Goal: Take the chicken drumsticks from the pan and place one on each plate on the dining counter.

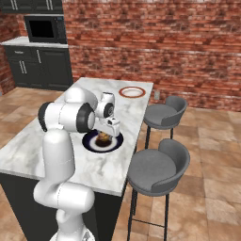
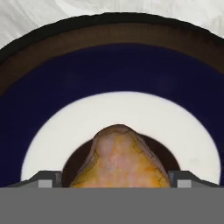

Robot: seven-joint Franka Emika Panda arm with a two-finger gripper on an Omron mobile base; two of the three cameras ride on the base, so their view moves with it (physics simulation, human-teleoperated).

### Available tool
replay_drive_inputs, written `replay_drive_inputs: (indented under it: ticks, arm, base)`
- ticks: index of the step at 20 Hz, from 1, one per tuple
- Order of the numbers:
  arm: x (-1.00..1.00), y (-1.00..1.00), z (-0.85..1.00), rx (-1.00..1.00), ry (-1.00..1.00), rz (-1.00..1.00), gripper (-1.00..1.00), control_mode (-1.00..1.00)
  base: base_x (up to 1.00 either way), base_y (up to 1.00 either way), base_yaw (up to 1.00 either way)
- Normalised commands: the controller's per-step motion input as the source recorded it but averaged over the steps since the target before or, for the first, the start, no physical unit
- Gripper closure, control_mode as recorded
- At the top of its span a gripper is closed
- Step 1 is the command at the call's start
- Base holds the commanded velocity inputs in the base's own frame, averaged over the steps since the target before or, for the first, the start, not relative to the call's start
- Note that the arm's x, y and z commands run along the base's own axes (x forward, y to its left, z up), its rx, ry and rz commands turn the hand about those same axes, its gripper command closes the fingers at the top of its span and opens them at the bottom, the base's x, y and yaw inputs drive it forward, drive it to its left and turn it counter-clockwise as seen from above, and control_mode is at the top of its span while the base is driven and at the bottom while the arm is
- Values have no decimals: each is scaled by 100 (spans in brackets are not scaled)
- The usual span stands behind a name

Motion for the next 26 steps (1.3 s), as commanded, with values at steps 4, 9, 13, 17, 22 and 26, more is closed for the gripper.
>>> replay_drive_inputs:
  ticks: [4,9,13,17,22,26]
  arm:
    - [-11,0,79,1,0,11,-100,-100]
    - [-40,4,70,0,0,9,-100,-100]
    - [-84,11,56,0,-3,9,-100,-100]
    - [-99,14,28,-1,0,1,-100,-100]
    - [-100,5,17,-1,-2,3,-100,-100]
    - [-100,0,31,0,-7,3,-100,-100]
  base:
    - [0,0,0]
    - [0,0,0]
    - [0,0,0]
    - [0,0,0]
    - [0,0,0]
    - [0,0,0]
